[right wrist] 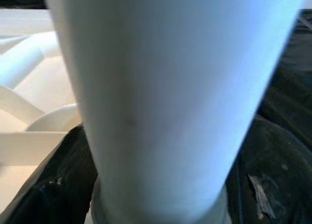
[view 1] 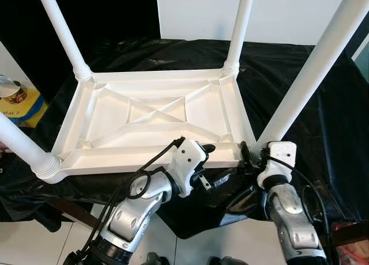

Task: Building children table

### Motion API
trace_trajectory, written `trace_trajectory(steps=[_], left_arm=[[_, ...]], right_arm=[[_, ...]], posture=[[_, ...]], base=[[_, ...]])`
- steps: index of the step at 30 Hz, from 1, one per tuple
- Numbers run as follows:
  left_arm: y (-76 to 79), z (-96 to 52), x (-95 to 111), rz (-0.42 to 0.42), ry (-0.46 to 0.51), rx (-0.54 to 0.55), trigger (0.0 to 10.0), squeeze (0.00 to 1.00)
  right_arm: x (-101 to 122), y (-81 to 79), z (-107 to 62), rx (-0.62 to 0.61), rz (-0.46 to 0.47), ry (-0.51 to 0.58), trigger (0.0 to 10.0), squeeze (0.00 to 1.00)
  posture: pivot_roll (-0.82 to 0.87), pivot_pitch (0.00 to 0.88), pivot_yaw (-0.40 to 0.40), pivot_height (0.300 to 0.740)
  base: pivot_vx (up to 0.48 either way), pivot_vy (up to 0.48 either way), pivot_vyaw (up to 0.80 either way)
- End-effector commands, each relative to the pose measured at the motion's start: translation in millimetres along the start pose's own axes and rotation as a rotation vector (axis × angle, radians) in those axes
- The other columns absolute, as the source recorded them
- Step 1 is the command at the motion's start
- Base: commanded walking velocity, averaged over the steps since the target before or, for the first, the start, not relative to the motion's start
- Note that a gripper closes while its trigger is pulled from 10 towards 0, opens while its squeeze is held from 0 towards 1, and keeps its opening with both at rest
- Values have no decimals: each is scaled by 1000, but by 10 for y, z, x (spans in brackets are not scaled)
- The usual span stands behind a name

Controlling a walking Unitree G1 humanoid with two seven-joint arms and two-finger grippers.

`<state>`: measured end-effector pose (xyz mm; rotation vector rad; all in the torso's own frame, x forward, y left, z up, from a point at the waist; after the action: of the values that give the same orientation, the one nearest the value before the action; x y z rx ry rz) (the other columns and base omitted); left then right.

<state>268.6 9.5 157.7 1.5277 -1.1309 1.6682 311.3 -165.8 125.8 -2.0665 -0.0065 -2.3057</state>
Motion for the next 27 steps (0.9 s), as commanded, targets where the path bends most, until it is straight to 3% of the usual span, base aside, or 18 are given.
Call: trace_trajectory(steps=[1, 4, 8, 11, 17, 18, 21, 22, 27], left_arm=[[19, -12, -28, 4, -15, 5, 10000, 0], [17, -11, -27, 4, -15, 5, 10000, 0], [14, -12, -27, 5, -15, 6, 10000, 0], [13, -10, -24, 4, -15, 6, 10000, 0], [5, -14, -19, 6, -15, 10, 10000, 0], [1, -18, -17, 6, -15, 12, 10000, 0], [-2, -20, -16, 6, -15, 13, 10000, 0], [0, -24, -17, 7, -15, 14, 10000, 0], [3, -30, -21, 6, -17, 15, 10000, 0]], right_arm=[[37, -3, -26, 56, 19, 17, 10000, 0], [68, -26, -19, 153, 23, 21, 10000, 0], [75, -31, -11, 184, 21, 20, 10000, 0], [130, -71, 59, 302, -6, 24, 10000, 0], [114, -112, 107, 373, -48, 12, 10000, 0], [102, -112, 110, 377, -51, 9, 8588, 0], [96, -110, 111, 382, -51, 8, 8588, 0], [81, -96, 111, 380, -51, 3, 196, 0], [31, -32, 107, 370, -50, -18, 0, 0]], posture=[[-85, 131, -2, 740], [-85, 132, -2, 740], [-85, 132, -2, 740], [-82, 133, 0, 740], [-73, 132, -3, 740], [-73, 132, -3, 740], [-71, 132, -3, 740], [-70, 133, -2, 740], [-72, 136, 0, 740]], base=[[0, 0, 0], [0, 0, 0], [0, 0, 0], [0, 0, 0], [0, 0, 0], [0, 0, 0], [0, 0, 0], [0, 0, 0], [0, 0, 0]])
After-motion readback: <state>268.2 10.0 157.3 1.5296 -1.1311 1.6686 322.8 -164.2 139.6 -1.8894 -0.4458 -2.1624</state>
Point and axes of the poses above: a point about 5 cm out from each wrist's last joint towards the gripper, its own z axis pointing out of the wrist towards the gripper, its own x axis along the axis of the wrist's last joint, y = z × x, the point moved 4 cm from there along z, pointing out of the wrist towards the gripper, and after that the axes turned 3 degrees about z, right-handed, at the moved point
